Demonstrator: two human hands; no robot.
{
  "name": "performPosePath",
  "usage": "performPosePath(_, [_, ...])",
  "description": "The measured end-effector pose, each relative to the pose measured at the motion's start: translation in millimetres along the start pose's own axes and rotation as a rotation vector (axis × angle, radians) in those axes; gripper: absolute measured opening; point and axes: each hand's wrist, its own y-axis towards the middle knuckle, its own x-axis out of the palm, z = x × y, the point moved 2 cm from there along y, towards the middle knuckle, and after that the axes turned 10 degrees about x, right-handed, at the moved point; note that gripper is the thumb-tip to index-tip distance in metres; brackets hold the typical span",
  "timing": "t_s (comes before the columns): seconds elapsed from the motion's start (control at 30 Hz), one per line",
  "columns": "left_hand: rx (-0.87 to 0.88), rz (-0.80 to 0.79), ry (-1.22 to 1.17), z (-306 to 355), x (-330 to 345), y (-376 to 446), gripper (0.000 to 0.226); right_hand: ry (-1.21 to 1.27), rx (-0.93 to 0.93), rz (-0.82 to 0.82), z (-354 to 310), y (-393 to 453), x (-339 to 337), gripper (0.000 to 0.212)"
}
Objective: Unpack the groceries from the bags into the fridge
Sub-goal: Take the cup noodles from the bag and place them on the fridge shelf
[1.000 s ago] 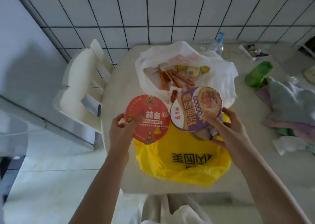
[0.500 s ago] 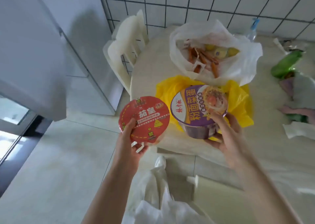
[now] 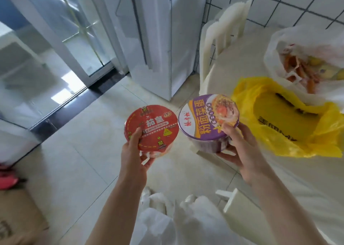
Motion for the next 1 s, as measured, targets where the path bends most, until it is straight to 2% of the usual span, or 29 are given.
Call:
performPosePath(0.1, [0.027,0.070,-0.039,18,-42,10,0.043,-0.045,0.044,-0.064,10,4,49,0.057])
performPosePath(0.23, [0.041,0.148,-0.075,49,-106,31,0.047,-0.109,0.068,-0.115,26,9,123,0.044])
performPosePath(0.33, [0.055,0.204,-0.096,78,-154,52,0.053,-0.146,0.079,-0.162,40,11,182,0.044])
performPosePath(0.57, [0.089,0.250,-0.157,136,-230,103,0.050,-0.174,0.098,-0.258,56,14,301,0.066])
performPosePath(0.77, [0.097,0.264,-0.154,172,-243,152,0.053,-0.179,0.094,-0.261,41,35,359,0.070])
performPosePath(1.0, [0.103,0.237,-0.104,221,-199,228,0.058,-0.156,0.061,-0.245,-3,101,403,0.076])
